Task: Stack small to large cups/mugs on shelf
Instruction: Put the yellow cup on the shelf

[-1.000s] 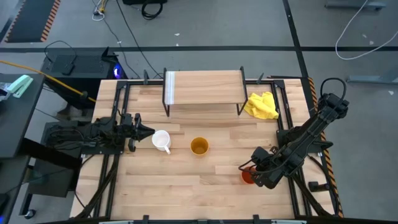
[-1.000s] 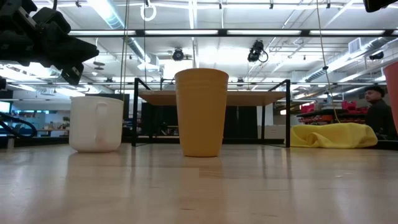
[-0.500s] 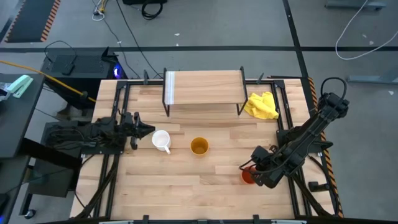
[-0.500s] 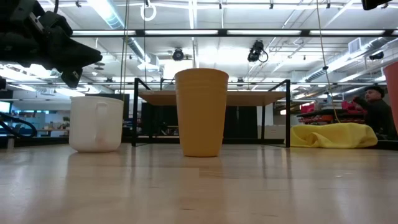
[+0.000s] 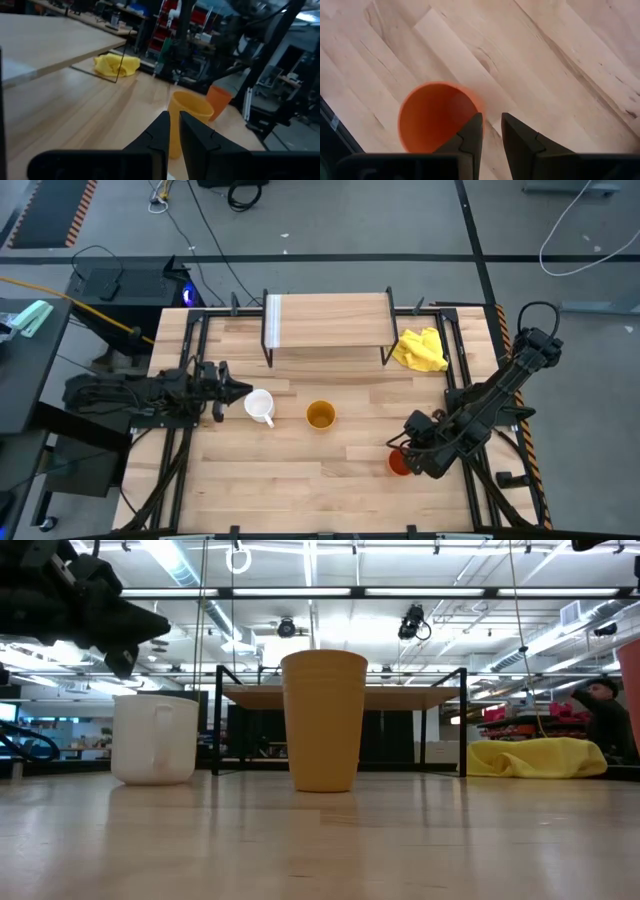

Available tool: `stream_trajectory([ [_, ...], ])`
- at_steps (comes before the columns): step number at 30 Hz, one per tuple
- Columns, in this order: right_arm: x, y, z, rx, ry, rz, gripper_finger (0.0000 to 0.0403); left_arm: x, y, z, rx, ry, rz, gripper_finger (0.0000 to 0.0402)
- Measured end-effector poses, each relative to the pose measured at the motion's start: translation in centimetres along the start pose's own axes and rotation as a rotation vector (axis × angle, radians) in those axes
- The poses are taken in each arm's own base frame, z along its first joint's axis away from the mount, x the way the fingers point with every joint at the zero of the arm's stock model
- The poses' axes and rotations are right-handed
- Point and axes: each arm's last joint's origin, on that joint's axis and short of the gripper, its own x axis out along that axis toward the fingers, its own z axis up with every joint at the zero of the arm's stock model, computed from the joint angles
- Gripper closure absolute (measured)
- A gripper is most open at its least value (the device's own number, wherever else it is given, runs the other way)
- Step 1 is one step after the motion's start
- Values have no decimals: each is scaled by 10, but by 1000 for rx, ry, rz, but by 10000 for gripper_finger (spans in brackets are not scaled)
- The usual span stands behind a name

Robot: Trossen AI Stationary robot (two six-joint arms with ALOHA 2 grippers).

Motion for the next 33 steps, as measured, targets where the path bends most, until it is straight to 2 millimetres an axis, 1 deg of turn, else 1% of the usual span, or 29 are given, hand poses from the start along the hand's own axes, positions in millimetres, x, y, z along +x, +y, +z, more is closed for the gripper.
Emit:
stream_trajectory([
  [9,1,-1,6,11,-64,-10,323,3,-11,2,46,-24,-93,354],
  [19,3,-2,14,50,-75,-22,323,7,-27,7,132,20,-60,374],
  [24,3,-2,14,52,-75,-21,323,12,-38,11,159,84,-13,381],
  [30,3,-2,14,53,-75,-21,323,17,-52,17,196,210,141,386],
  [33,3,-2,14,52,-75,-21,323,21,-61,23,207,262,177,389],
])
